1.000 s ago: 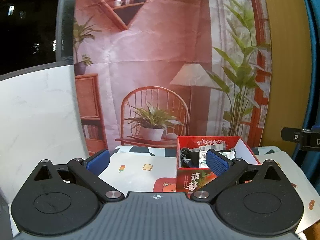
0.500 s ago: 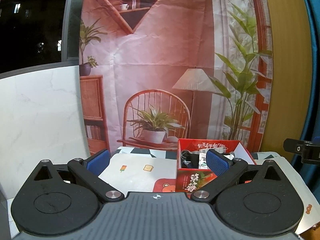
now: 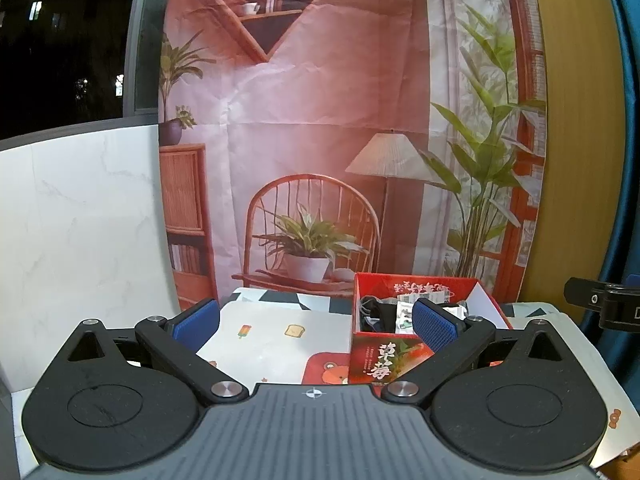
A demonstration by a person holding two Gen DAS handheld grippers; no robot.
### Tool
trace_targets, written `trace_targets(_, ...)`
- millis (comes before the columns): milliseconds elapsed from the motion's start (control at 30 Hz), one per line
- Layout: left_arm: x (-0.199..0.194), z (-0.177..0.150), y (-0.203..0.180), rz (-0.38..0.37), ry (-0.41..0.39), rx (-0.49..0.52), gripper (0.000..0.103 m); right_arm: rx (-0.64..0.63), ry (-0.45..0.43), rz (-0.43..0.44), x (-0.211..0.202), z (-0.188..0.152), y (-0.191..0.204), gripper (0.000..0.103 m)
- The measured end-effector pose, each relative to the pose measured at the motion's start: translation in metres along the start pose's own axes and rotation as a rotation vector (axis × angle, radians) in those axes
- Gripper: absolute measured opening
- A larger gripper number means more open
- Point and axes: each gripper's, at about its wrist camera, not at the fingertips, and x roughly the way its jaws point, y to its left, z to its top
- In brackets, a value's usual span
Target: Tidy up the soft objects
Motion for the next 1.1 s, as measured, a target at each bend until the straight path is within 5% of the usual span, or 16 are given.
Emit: trace_targets(1100,0.0045,-0.0041,0.0052,-0.009,0.016,-0.013,0.103,-0.003,0.014,-0.001,0.0068,-0.0053,-0.0024,0.103)
